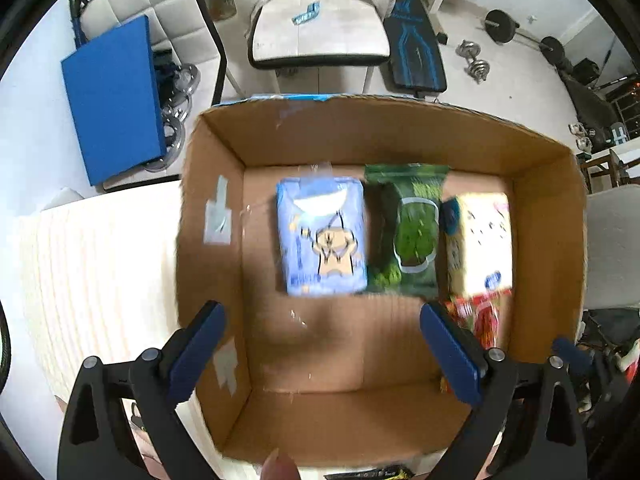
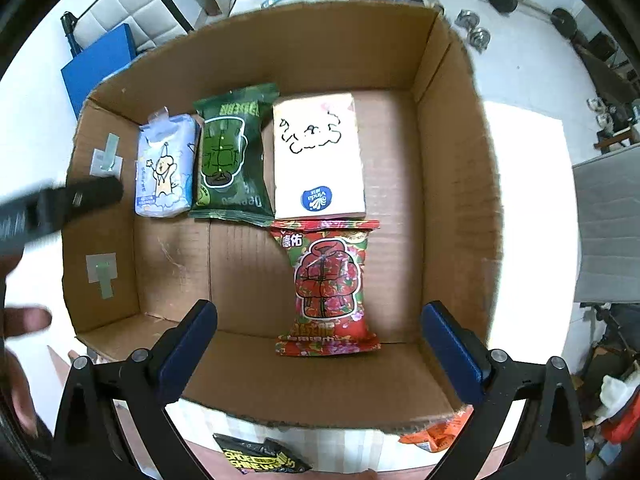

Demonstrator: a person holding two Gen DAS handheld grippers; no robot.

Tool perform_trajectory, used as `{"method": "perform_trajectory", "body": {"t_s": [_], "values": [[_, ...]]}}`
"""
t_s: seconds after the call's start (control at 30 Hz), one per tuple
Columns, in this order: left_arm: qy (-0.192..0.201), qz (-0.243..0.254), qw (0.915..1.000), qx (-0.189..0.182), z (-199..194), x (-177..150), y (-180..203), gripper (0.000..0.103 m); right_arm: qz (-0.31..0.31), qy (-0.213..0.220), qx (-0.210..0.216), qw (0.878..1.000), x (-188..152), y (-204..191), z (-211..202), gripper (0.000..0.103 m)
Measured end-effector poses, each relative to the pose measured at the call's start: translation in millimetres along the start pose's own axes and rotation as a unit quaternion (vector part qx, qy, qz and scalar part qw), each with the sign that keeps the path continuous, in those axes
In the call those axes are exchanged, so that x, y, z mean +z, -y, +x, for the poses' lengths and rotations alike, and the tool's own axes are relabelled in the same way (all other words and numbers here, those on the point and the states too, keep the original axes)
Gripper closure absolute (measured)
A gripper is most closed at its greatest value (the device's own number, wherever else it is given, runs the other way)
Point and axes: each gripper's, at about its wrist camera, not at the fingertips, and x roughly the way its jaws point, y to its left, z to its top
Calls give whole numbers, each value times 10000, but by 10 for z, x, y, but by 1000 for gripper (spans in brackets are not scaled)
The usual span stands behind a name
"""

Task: Organize soft objects
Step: 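Lower both packs into the box and open both tools, then reach the left tool to the lilac towel while the right tool reaches the black wipes pack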

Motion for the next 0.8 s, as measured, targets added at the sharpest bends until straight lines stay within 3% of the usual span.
{"method": "perform_trajectory", "body": {"t_s": [0.2, 0.53, 0.8], "values": [[489, 42, 9988, 60, -398, -427, -3, 4, -165, 389, -111, 9990, -306, -30, -52, 0], [1268, -97, 9917, 182, -1030, -1106, -35, 4, -210, 1135, -140, 9932, -905, -75, -706, 0], [1581, -126, 9870, 241, -1294, -1462, -6, 4, -181, 1571, -23, 9874, -1262, -119, -1138, 0]]}}
